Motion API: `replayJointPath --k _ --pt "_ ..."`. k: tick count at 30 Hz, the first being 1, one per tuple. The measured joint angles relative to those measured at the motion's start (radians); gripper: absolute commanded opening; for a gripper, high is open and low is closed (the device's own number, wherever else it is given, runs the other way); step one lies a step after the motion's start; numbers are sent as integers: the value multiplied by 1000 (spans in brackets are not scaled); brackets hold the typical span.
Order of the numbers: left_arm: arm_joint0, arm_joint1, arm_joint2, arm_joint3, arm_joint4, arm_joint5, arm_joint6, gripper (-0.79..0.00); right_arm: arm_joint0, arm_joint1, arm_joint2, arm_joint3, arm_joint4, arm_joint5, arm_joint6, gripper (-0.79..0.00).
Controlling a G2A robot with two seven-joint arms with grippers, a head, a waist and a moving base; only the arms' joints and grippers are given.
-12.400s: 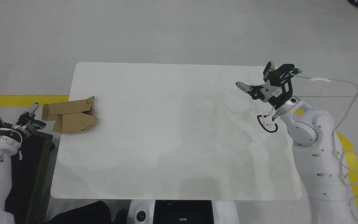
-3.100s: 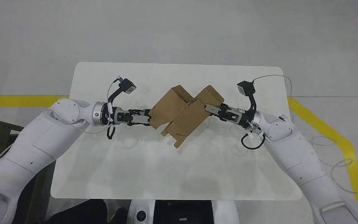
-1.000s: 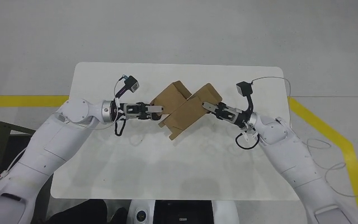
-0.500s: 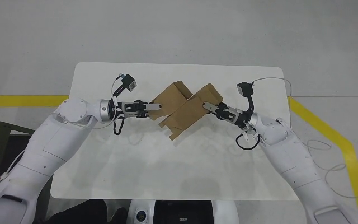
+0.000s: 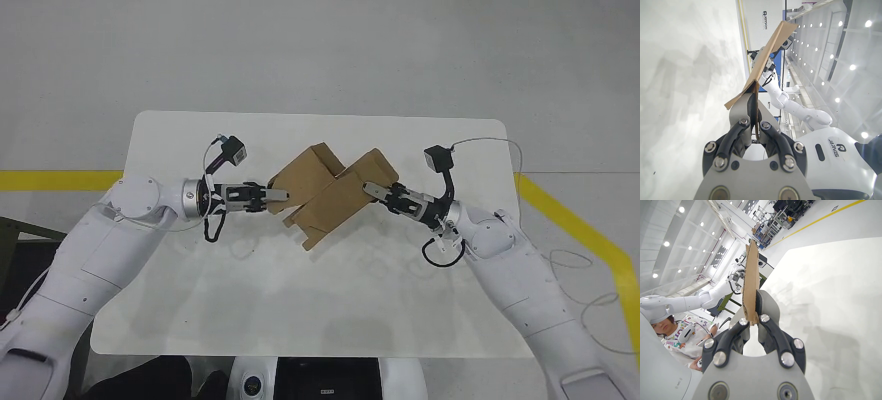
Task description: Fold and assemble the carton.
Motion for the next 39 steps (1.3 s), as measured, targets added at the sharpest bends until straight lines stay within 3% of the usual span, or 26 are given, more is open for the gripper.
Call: replayJointPath --k 8,18,24,33,35,39 --pt "-13 -4 -32 10 27 -15 -50 -785 -7 16 44 7 -13 25 68 0" --pt "-65 -3 -65 46 142 -142 -198 -785 -48 60 138 -112 37 54 261 0" --pt "-86 -11 -41 15 157 -172 -263 -785 -17 50 63 -134 146 41 341 0" --pt "-81 2 -5 -73 193 -186 -247 -785 72 28 -87 -94 200 24 321 0" --pt "-81 4 1 -79 193 -190 -243 -785 85 27 -106 -84 206 16 314 -46" --pt "-85 9 15 -87 192 -194 -239 -785 108 26 -150 -79 218 6 303 -68"
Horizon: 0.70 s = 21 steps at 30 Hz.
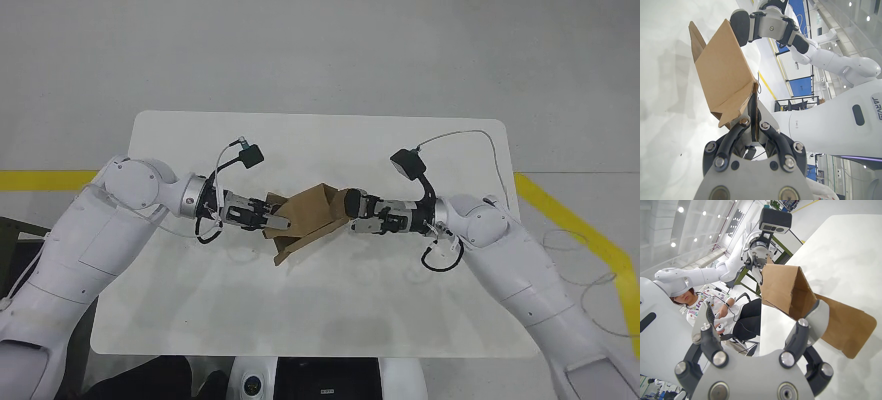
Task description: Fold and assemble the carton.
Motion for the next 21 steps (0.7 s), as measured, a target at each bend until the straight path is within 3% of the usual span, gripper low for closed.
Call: replayJointPath --k 21 --pt "-24 22 56 -36 13 -19 19 -785 111 18 -157 61 9 -37 -37 -265"
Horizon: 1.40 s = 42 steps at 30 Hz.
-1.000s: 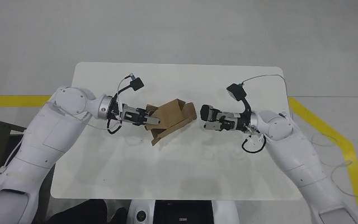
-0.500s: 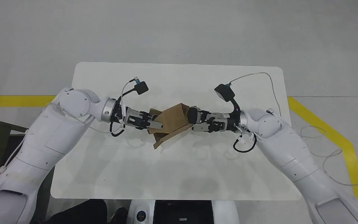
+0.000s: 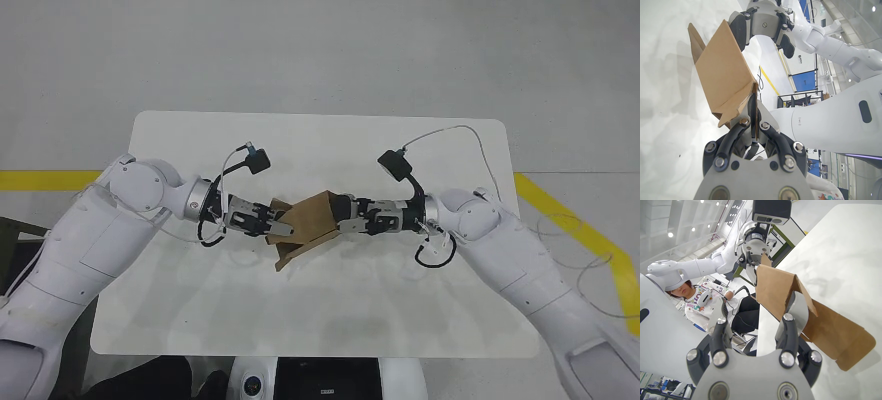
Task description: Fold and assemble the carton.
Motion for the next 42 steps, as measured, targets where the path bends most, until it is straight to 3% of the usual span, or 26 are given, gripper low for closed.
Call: replayJointPath --k 16,20,29,33,37,42 --pt "-19 26 41 -19 -16 -20 20 -785 74 -11 -136 62 54 -23 -23 -332" --pt "-25 31 52 -18 -18 -25 25 -785 95 -17 -169 76 64 -32 -31 -400" --pt "-38 42 77 -10 -18 -37 37 -785 119 -9 -212 98 84 -58 -58 -443" --pt "-44 46 87 -8 -20 -43 43 -785 127 0 -226 101 95 -62 -62 -496" --pt "-50 50 97 -8 -19 -45 45 -785 137 7 -240 94 105 -63 -63 -600" --pt "-58 55 111 -13 -19 -51 51 -785 152 8 -267 88 117 -63 -63 -591"
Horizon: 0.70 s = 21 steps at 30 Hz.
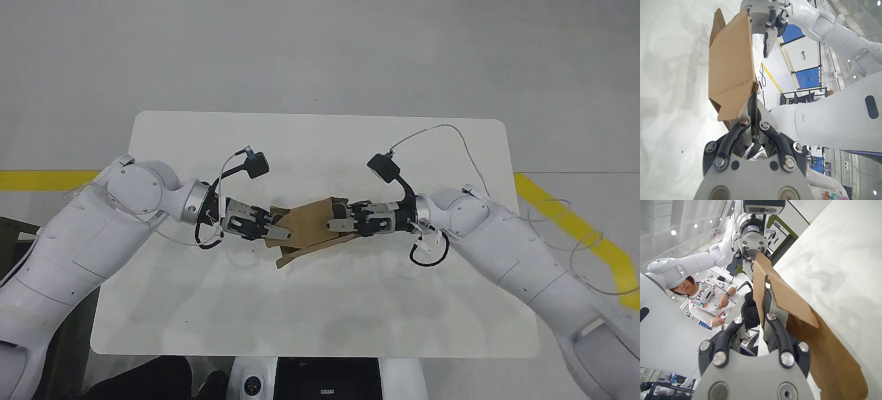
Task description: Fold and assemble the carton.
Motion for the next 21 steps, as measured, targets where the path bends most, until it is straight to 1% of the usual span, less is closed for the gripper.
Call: replayJointPath --k 6,10,11,12,14,16,17,18,19,20,21 --pt "-10 6 17 -14 2 -10 10 -785 25 -9 -35 12 13 -3 -3 -591" --pt "-17 10 28 -22 5 -17 17 -785 42 -18 -58 20 23 -4 -4 -625" --pt "-18 11 30 -23 6 -18 18 -785 45 -20 -63 22 26 -5 -5 -659" --pt "-20 12 34 -24 6 -20 20 -785 49 -23 -69 26 29 -8 -8 -720" --pt "-22 14 39 -25 7 -23 23 -785 54 -26 -79 32 31 -12 -12 -776" --pt "-25 16 45 -24 8 -26 26 -785 58 -29 -89 38 34 -16 -16 -785" --pt "-27 17 47 -23 9 -26 27 -763 59 -30 -94 41 36 -18 -18 -785" --pt "-28 18 50 -22 9 -28 28 -668 61 -31 -99 44 37 -19 -19 -785" --pt "-30 19 52 -22 9 -30 30 -545 63 -31 -103 46 39 -21 -21 -785" --pt "-31 20 54 -21 9 -31 31 -376 64 -31 -107 47 40 -22 -22 -785" --pt "-33 21 56 -20 8 -34 34 -126 66 -31 -111 50 43 -25 -25 -785"
